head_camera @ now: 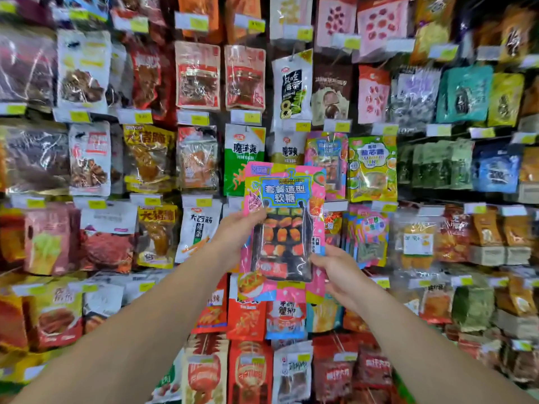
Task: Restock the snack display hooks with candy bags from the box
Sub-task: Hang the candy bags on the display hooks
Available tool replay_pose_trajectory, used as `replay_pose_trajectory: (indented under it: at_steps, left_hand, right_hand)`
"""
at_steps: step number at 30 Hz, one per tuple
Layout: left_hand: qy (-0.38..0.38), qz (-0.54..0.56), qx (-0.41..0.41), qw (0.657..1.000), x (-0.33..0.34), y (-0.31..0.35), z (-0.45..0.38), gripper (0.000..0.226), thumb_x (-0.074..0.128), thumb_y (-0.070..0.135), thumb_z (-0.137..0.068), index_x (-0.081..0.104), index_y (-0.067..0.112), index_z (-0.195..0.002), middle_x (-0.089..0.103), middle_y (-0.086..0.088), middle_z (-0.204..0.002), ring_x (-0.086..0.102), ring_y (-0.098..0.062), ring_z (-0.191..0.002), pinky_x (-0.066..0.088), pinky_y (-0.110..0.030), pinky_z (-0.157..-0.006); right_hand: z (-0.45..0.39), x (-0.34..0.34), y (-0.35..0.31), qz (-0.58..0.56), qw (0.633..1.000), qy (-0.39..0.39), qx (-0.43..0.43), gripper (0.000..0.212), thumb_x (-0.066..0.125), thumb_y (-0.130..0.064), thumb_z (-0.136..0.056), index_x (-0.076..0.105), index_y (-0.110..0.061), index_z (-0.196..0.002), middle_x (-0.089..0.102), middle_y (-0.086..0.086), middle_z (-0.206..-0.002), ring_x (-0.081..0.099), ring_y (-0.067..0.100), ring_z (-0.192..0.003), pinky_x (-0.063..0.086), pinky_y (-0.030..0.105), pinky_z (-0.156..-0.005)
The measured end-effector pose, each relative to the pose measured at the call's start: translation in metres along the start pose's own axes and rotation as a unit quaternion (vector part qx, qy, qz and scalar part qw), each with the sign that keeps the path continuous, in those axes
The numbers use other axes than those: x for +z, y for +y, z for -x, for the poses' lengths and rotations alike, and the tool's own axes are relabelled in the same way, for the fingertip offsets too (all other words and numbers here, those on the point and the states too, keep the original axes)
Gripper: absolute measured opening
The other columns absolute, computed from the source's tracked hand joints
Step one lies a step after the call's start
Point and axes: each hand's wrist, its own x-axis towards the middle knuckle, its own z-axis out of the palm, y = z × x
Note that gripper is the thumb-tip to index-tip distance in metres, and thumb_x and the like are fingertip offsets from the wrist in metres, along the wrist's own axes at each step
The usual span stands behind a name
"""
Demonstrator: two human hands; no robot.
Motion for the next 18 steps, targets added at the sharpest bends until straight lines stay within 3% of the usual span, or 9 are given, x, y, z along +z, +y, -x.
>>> replay_pose_trajectory:
  at_steps: [2, 5, 7, 8, 9, 10, 11, 15, 18]
  left_hand:
    - [0.0, -0.02, 0.008, 1.0, -0.001, 0.0, -0.029, 0.023, 0.077, 0.026, -0.081, 0.07, 0.011, -0.097, 0.074, -0.004, -0.096, 0.066, -0.024, -0.106, 0.047, -0.047, -0.101]
    - [-0.023, -0.034, 0.048, 0.998, 0.0, 0.002, -0.075, 0.009, 0.073, 0.019, -0.086, 0.067, 0.012, -0.086, 0.069, 0.0, -0.076, 0.064, -0.017, -0.078, 0.05, -0.028, -0.068]
    - [-0.037, -0.036, 0.068, 0.996, 0.004, 0.003, -0.1, 0.019, 0.068, 0.012, -0.089, 0.061, 0.011, -0.071, 0.066, 0.002, -0.06, 0.063, -0.015, -0.062, 0.047, -0.022, -0.053]
    - [-0.042, -0.039, 0.075, 0.996, 0.007, 0.003, -0.11, 0.022, 0.066, 0.009, -0.09, 0.06, 0.011, -0.069, 0.066, 0.003, -0.058, 0.064, -0.011, -0.056, 0.047, -0.019, -0.048]
    - [-0.051, -0.044, 0.081, 0.994, 0.01, 0.002, -0.121, 0.019, 0.065, 0.007, -0.091, 0.062, 0.01, -0.072, 0.069, 0.002, -0.061, 0.065, -0.009, -0.055, 0.048, -0.018, -0.047]
    - [-0.056, -0.049, 0.083, 0.994, 0.014, 0.001, -0.13, 0.013, 0.065, 0.006, -0.091, 0.065, 0.008, -0.078, 0.071, 0.0, -0.067, 0.067, -0.009, -0.057, 0.05, -0.018, -0.048]
    - [-0.059, -0.05, 0.084, 0.993, 0.016, -0.001, -0.14, 0.009, 0.064, 0.005, -0.091, 0.066, 0.007, -0.083, 0.072, -0.001, -0.07, 0.068, -0.011, -0.058, 0.052, -0.019, -0.049]
    - [-0.065, -0.07, 0.097, 0.991, 0.029, -0.006, -0.186, 0.005, 0.065, 0.006, -0.091, 0.07, 0.009, -0.09, 0.073, -0.007, -0.084, 0.069, -0.008, -0.058, 0.057, -0.023, -0.057]
    - [-0.059, -0.079, 0.106, 0.99, 0.035, -0.008, -0.216, 0.013, 0.072, 0.015, -0.086, 0.074, 0.01, -0.097, 0.076, -0.005, -0.095, 0.072, -0.019, -0.084, 0.056, -0.041, -0.088]
  right_hand:
    - [-0.026, -0.001, -0.003, -0.004, 1.0, -0.005, 0.001, 0.016, 0.05, -0.005, -0.1, 0.062, -0.007, -0.109, 0.069, 0.005, -0.074, 0.057, 0.02, -0.065, 0.046, 0.033, -0.068]
    - [-0.068, -0.003, -0.009, 0.019, 0.999, 0.026, -0.001, 0.033, 0.055, -0.01, -0.098, 0.053, -0.006, -0.13, 0.073, 0.009, -0.095, 0.066, 0.018, -0.075, 0.053, 0.037, -0.075]
    - [-0.088, -0.005, -0.012, 0.034, 0.999, 0.037, -0.003, 0.041, 0.058, -0.014, -0.097, 0.047, -0.004, -0.135, 0.069, 0.012, -0.103, 0.063, 0.021, -0.082, 0.052, 0.041, -0.083]
    - [-0.099, -0.007, -0.012, 0.042, 0.998, 0.045, -0.012, 0.038, 0.059, -0.015, -0.096, 0.048, -0.003, -0.131, 0.065, 0.013, -0.096, 0.06, 0.023, -0.079, 0.051, 0.041, -0.082]
    - [-0.108, -0.01, -0.013, 0.07, 0.996, 0.059, -0.02, 0.033, 0.059, -0.015, -0.096, 0.051, -0.002, -0.124, 0.055, 0.0, -0.09, 0.048, 0.014, -0.077, 0.051, 0.042, -0.084]
    - [-0.117, -0.012, -0.015, 0.099, 0.991, 0.085, -0.039, 0.026, 0.06, -0.015, -0.094, 0.054, -0.003, -0.116, 0.059, 0.016, -0.087, 0.06, 0.025, -0.08, 0.05, 0.045, -0.09]
    - [-0.126, -0.016, -0.017, 0.121, 0.985, 0.111, -0.056, 0.032, 0.062, -0.016, -0.092, 0.055, -0.005, -0.122, 0.056, 0.027, -0.109, 0.061, 0.032, -0.103, 0.051, 0.046, -0.094]
    - [-0.167, -0.034, -0.035, 0.179, 0.965, 0.151, -0.117, 0.028, 0.062, -0.016, -0.092, 0.054, -0.014, -0.119, 0.062, -0.002, -0.1, 0.059, 0.017, -0.087, 0.047, 0.026, -0.068]
    - [-0.197, -0.048, -0.051, 0.233, 0.943, 0.176, -0.16, 0.031, 0.061, -0.023, -0.094, 0.05, -0.019, -0.122, 0.058, -0.007, -0.107, 0.059, 0.013, -0.089, 0.044, 0.025, -0.069]
